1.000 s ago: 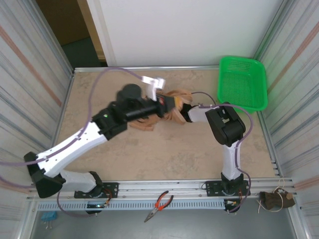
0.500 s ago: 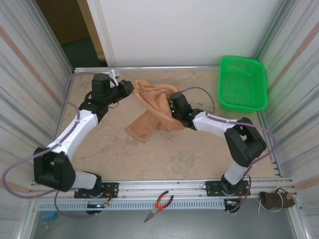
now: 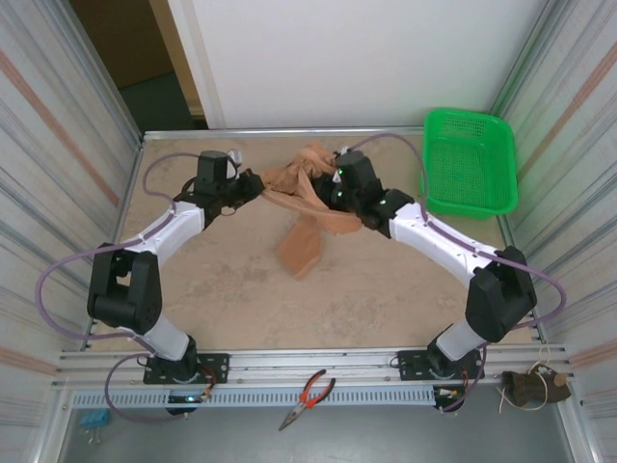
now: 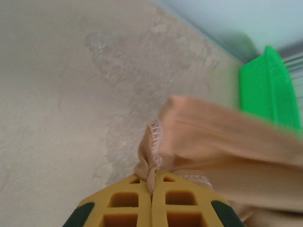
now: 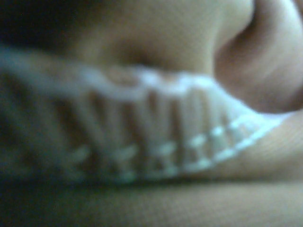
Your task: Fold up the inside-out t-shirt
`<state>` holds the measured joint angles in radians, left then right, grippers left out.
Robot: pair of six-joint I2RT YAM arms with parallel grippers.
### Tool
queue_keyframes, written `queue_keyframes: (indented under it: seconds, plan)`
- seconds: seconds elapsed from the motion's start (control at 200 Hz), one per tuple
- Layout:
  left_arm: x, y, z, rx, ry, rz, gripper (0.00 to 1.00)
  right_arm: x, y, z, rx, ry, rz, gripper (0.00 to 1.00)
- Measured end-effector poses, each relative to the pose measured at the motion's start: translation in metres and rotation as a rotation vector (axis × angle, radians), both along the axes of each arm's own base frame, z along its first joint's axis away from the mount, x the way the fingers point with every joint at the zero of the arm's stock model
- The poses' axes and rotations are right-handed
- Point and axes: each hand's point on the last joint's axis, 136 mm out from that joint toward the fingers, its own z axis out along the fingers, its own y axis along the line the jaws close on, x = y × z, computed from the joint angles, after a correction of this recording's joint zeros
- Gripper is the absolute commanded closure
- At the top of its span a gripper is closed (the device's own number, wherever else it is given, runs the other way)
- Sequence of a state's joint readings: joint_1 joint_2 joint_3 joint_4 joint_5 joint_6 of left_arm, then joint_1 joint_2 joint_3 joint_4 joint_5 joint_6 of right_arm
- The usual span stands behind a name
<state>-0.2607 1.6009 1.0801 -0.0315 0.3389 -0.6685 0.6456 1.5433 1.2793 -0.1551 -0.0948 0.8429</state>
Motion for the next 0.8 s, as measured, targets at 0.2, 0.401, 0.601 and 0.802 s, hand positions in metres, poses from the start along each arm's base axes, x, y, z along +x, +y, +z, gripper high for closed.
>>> queue_keyframes:
  seconds: [0.2,0.401,0.601,0.802]
  plan:
    - [-0.007,0.008,-0.026,0.042,0.058,-0.045,0.46,0.012,-0.017,0.075,0.068,-0.132,-0.034,1.00]
    - [-0.015,0.008,0.009,0.027,-0.024,-0.081,0.29,0.011,-0.026,0.087,0.074,-0.162,-0.042,1.00]
    - [-0.044,-0.020,0.085,-0.035,-0.216,-0.152,0.24,0.020,-0.033,0.077,0.061,-0.142,-0.054,1.00]
    - [-0.114,-0.110,0.114,-0.060,-0.343,-0.350,0.21,0.024,-0.033,0.075,0.072,-0.126,-0.055,1.00]
